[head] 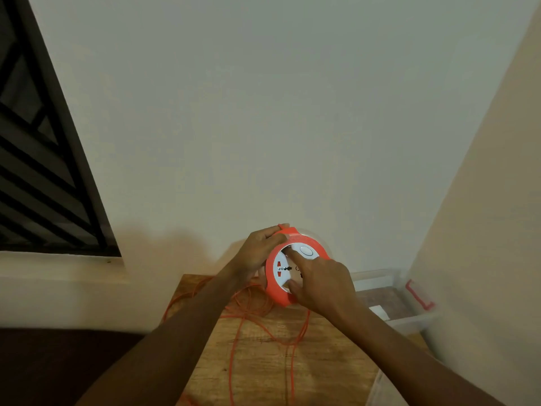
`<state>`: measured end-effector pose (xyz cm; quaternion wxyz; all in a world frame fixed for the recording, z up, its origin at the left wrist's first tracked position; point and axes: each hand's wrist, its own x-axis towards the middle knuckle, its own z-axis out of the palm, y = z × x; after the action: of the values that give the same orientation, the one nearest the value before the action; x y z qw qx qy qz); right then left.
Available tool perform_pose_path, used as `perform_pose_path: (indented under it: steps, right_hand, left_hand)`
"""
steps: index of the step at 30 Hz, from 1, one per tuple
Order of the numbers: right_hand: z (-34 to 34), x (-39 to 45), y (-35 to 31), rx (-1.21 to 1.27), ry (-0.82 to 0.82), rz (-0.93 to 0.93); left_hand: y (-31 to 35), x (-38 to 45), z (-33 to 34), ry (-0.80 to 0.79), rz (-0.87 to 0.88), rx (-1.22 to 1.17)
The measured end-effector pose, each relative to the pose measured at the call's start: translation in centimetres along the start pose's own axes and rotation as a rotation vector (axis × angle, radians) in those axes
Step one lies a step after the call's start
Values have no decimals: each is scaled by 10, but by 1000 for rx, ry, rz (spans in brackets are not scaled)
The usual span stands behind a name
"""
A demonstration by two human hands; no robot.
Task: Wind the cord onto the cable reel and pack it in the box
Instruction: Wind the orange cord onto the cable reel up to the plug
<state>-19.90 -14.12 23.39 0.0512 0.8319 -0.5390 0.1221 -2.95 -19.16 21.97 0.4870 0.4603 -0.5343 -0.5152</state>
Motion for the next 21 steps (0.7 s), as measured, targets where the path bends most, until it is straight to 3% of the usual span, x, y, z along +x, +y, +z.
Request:
perform_pose_path:
  steps: [8,12,16,18,21]
  right_hand:
    - [0,-9,-3,-24,129,-85]
    - [0,-8,-4,-30,106,-103]
    - [-2,-9,-8,-257,67,-145]
    - [-5,-12,-8,-284,95,-224]
    - [-7,-14,-1,-336,61,-504]
  left_hand:
    - [5,1,-1,-105,-92,12]
    - [6,-1,-5,-115,-106,17]
    - [3,-3,-10,-44,-74,30]
    - [3,-4,-18,-22,-54,108]
    - [3,-6,-27,-6,-62,104]
